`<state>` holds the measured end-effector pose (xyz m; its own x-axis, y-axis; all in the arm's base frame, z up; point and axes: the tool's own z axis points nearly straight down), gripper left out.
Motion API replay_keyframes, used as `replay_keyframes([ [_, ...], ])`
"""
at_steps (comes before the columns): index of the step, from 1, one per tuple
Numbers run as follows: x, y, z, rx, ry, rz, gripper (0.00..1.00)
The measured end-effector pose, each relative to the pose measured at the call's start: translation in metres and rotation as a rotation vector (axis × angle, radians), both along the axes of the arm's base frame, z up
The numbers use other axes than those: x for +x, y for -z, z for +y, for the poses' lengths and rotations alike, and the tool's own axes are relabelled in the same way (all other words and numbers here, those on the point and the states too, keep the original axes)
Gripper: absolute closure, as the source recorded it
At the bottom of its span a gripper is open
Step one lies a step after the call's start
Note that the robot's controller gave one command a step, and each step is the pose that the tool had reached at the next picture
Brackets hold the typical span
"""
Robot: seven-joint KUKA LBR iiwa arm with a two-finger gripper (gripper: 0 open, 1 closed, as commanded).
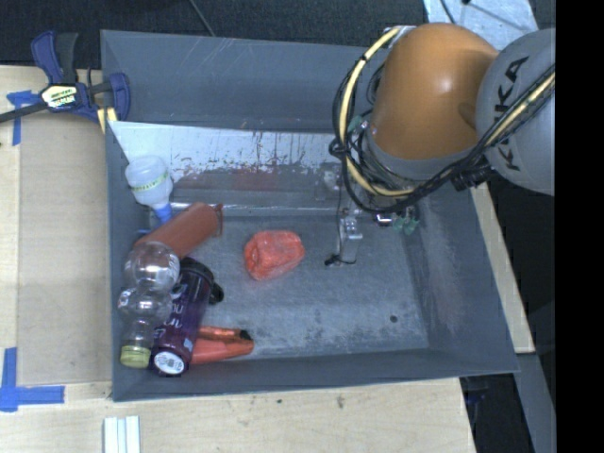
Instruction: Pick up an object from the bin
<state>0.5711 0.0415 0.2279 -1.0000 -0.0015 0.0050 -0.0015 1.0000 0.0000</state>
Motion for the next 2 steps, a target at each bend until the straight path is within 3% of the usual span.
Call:
replay_keyframes([
  [1, 0.001, -0.005, 0.000, 0.000, 0.001, -0.009, 0.00],
  [2, 0.011, 0.042, 0.012, 0.000, -0.055, -0.015, 0.00],
])
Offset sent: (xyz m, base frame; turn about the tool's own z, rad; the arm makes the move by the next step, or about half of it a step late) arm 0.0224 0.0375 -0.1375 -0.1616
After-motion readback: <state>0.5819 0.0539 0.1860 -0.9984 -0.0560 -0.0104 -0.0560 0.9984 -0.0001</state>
